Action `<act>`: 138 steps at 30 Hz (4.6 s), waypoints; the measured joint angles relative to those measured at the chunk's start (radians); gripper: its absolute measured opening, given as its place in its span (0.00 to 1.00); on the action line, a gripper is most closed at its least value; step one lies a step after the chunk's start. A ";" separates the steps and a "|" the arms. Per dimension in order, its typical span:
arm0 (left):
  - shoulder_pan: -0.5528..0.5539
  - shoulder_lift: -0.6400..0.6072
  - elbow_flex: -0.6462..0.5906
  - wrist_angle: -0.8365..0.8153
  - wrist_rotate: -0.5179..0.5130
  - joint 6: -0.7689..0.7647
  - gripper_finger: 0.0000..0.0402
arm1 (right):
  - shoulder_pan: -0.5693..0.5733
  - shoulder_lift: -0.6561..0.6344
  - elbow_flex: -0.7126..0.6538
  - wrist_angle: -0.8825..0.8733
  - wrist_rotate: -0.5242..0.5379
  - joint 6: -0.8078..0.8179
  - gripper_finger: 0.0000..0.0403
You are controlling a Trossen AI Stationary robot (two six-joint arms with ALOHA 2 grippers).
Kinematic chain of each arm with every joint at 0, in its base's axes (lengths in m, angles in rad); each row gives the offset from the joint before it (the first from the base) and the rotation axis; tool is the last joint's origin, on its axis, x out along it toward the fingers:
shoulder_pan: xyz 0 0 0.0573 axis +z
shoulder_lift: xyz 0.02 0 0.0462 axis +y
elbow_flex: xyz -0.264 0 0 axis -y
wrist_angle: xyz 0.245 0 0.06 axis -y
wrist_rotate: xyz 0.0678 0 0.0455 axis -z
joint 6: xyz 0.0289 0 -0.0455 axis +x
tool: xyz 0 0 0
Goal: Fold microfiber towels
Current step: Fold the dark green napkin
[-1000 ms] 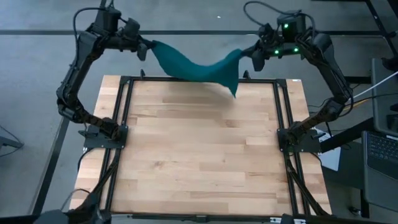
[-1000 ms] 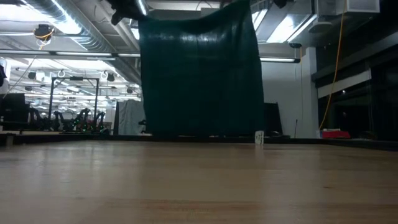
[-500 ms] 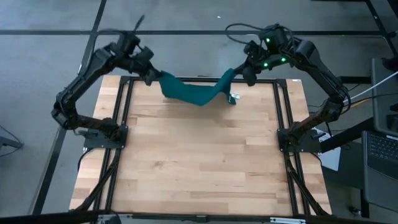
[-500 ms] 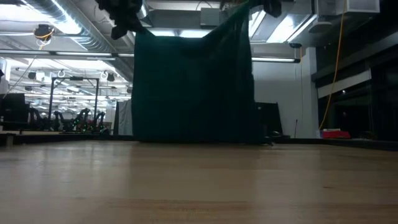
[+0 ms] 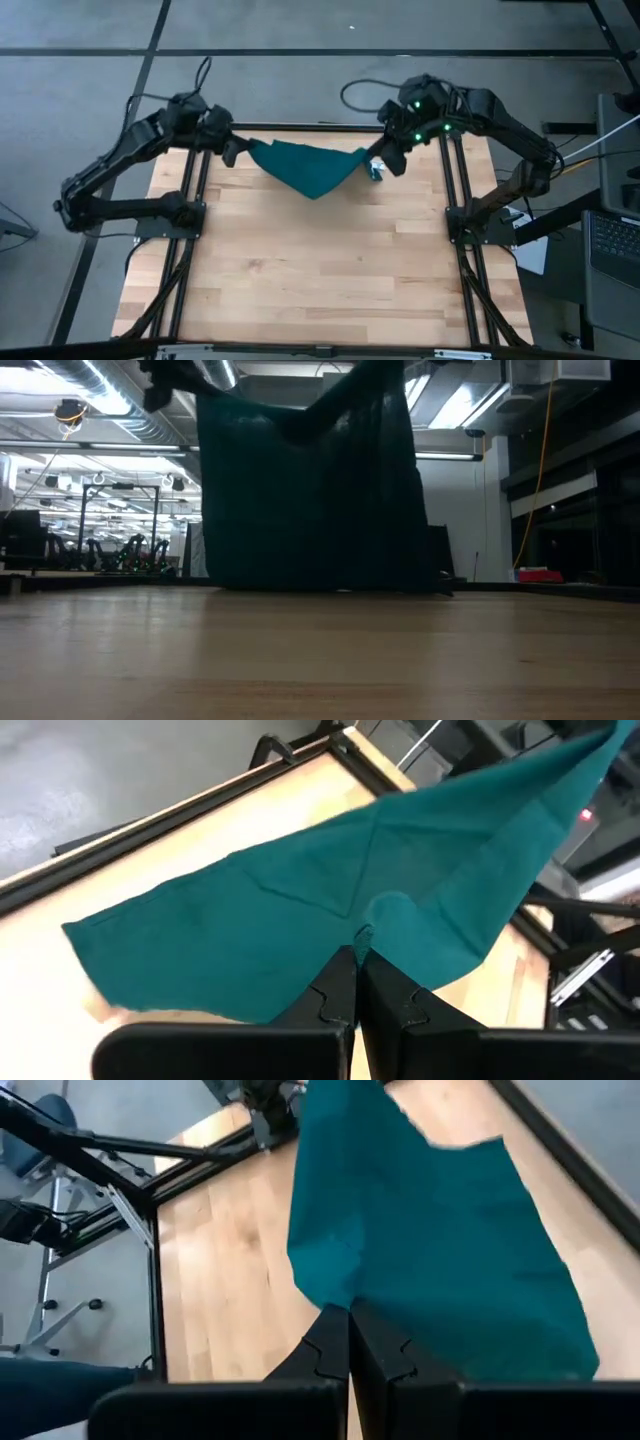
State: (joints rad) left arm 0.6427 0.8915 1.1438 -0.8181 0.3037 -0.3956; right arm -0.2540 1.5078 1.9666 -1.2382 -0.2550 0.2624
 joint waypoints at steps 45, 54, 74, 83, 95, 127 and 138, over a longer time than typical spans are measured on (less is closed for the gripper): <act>-1.019 -0.131 -0.433 0.218 -0.656 -0.803 0.00 | 0.704 -0.272 -0.901 0.624 0.292 0.853 0.00; -1.172 -0.130 -0.433 0.218 -0.763 -0.943 0.00 | 0.781 -0.268 -0.902 0.671 0.307 0.936 0.00; -1.228 -0.149 -0.433 0.115 -0.930 -0.973 0.00 | 0.800 -0.217 -0.901 0.653 0.358 0.979 0.00; -1.164 -0.174 -0.432 0.033 -0.906 -0.915 0.06 | 0.732 -0.231 -0.901 0.564 0.452 0.968 0.02; -0.981 -0.182 -0.432 0.046 -0.877 -0.778 0.01 | 0.610 -0.348 -0.901 0.448 0.611 0.906 0.00; -0.316 -0.168 -0.614 0.422 -0.512 -0.364 0.01 | 0.588 -0.461 -1.181 0.558 0.642 1.091 0.00; -0.171 -0.022 -0.614 0.534 -0.346 -0.234 0.00 | 0.544 -0.590 -1.267 0.558 0.674 1.072 0.00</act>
State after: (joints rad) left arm 0.4715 0.8699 0.5300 -0.2840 -0.0423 -0.6293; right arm 0.2897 0.9177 0.6998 -0.6804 0.4191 1.3346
